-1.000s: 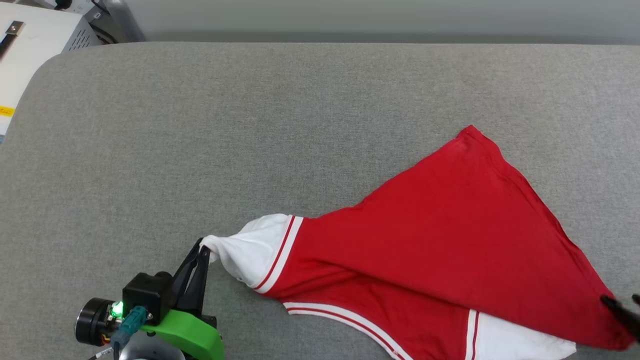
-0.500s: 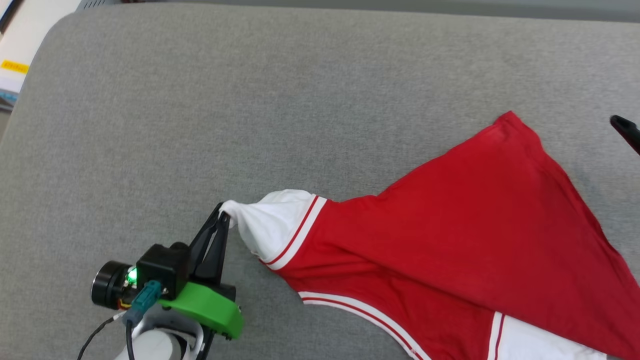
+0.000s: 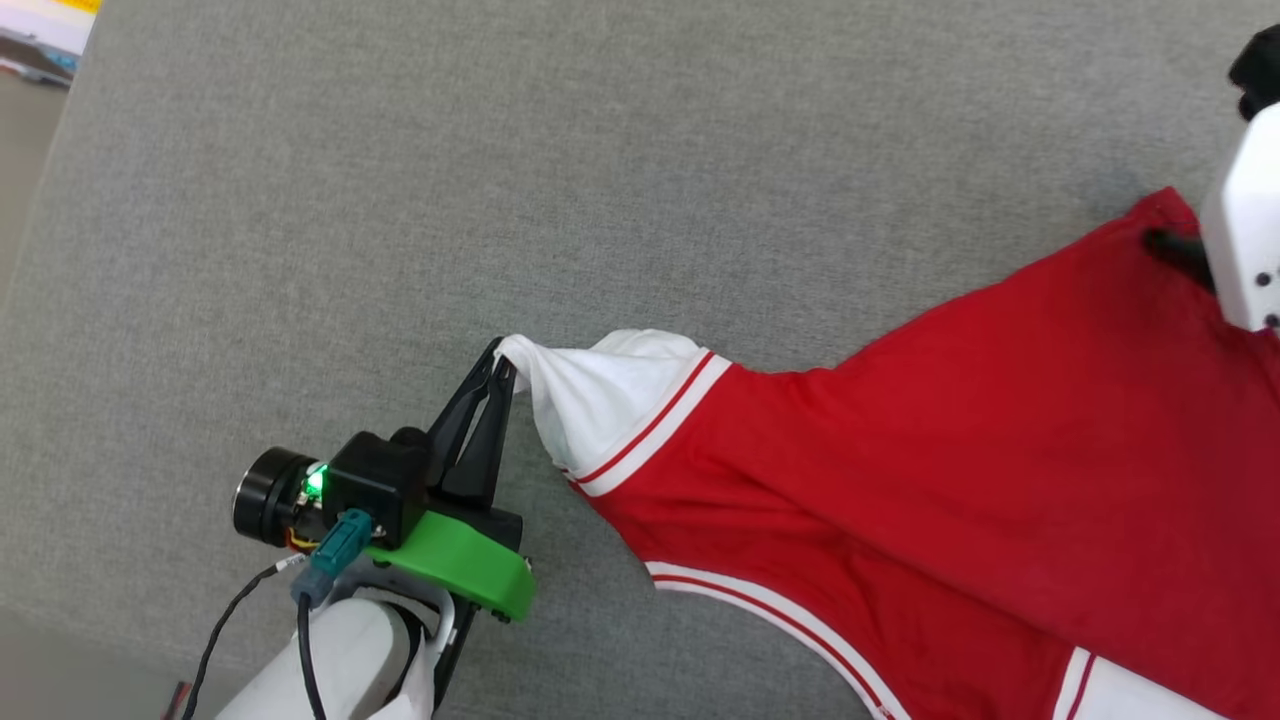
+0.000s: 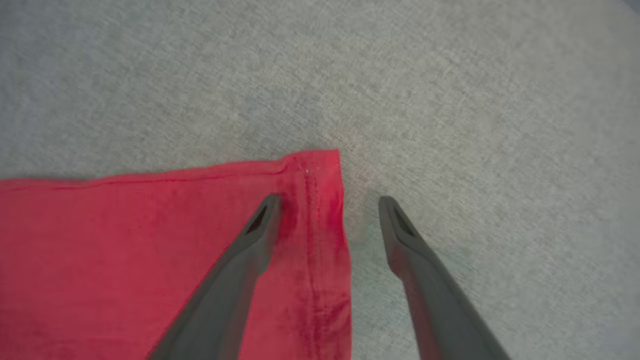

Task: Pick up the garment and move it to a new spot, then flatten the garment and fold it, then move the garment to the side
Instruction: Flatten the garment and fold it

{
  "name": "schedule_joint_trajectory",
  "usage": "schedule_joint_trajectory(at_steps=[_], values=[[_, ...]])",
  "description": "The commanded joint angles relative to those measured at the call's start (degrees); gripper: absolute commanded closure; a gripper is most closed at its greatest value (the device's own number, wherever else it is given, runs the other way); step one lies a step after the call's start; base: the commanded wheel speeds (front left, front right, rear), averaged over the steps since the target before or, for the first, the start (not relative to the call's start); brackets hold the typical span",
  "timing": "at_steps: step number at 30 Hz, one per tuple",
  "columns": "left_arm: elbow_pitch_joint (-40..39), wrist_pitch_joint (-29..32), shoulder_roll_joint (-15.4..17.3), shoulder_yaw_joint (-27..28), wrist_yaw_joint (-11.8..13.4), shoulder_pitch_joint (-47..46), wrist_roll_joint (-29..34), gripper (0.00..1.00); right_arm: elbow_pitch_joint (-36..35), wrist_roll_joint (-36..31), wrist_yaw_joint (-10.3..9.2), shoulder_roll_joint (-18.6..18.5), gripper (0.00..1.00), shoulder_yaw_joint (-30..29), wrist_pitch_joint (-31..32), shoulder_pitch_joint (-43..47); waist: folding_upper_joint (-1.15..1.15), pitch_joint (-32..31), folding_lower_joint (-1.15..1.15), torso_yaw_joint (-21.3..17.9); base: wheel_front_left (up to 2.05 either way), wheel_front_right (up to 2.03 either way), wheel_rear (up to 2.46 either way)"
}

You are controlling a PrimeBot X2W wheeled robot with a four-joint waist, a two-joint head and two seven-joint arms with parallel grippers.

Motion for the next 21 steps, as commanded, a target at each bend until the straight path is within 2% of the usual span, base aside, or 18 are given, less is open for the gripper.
schedule_joint_trajectory(at_steps=[1,7,8,9,11,18,21], values=[[0.56,-0.57,-0.57,-0.05,-0.33,-1.20,0.23,1.00,2.05,0.14,-0.05,1.05,0.00,0.96,-1.39,-0.51,0.00,2.27,0.00,1.82,0.00,0.00,0.00],[2.94,-1.43,-1.42,-0.22,-1.12,-1.88,0.12,1.00,7.25,2.74,-0.05,0.26,0.00,10.69,-0.75,2.12,0.00,2.22,0.00,1.85,0.00,0.00,0.00],[3.36,-1.54,-1.42,-0.14,-1.18,-1.85,0.05,1.00,7.49,3.59,-0.05,0.04,0.57,11.61,-1.29,2.11,0.00,1.90,0.00,1.60,0.00,0.00,0.00],[3.65,-1.63,-1.38,-0.03,-1.21,-1.78,-0.02,1.00,7.66,4.26,-0.05,-0.03,1.00,11.96,-2.18,1.93,0.00,1.63,0.00,1.34,0.00,0.00,0.00],[4.27,-1.79,-1.10,0.18,-1.35,-1.56,-0.16,1.00,7.98,5.02,-0.05,-0.18,1.00,12.55,-4.99,0.99,0.00,0.73,0.00,0.55,0.00,0.00,0.00],[5.70,-2.22,0.66,1.32,-1.88,-1.66,-0.11,1.00,8.38,7.52,-0.05,0.46,1.00,10.07,-22.54,-1.76,0.00,-5.26,0.00,-2.08,0.00,0.00,0.00],[5.08,-2.17,1.88,2.15,-2.12,-2.61,-0.04,1.00,7.50,8.30,-0.05,-0.18,1.00,9.16,-28.03,-2.18,0.00,-7.69,0.00,-3.23,0.00,0.00,0.00]])
